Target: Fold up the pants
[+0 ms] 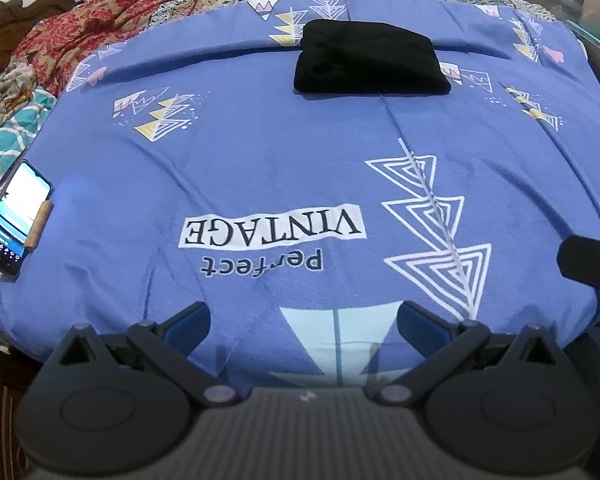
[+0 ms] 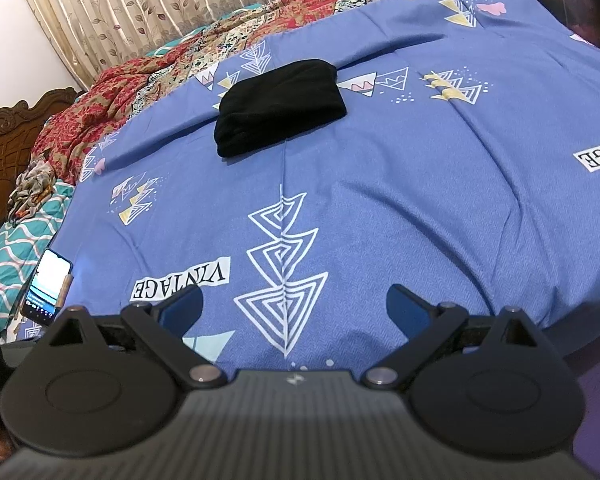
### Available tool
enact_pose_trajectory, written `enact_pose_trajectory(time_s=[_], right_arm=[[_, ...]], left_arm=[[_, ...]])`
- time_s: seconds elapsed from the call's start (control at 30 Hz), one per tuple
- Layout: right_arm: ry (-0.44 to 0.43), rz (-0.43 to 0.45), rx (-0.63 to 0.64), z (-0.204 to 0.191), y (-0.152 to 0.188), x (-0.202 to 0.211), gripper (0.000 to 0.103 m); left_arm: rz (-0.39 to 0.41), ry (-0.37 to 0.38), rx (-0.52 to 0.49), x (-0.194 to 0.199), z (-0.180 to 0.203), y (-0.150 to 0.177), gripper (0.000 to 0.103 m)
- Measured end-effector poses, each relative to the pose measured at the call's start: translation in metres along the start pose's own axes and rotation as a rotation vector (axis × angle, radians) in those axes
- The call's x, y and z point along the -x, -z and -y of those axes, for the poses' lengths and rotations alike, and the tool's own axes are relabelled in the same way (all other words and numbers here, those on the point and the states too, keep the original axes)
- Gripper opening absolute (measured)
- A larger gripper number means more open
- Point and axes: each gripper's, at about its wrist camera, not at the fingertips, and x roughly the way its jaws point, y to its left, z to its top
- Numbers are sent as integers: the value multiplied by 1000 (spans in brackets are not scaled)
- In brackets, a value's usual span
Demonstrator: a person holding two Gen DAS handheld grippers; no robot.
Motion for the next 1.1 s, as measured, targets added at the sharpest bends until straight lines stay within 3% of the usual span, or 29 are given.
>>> enact_pose_trajectory(time_s=[0.47,1.1], right_arm=[[0,0,-2,1,0,0,100],[4,-4,-1,-1,-2,0,100]], left_arm=[[2,47,10,5,2,3,103],[-38,33,31,-1,-2,4,103]])
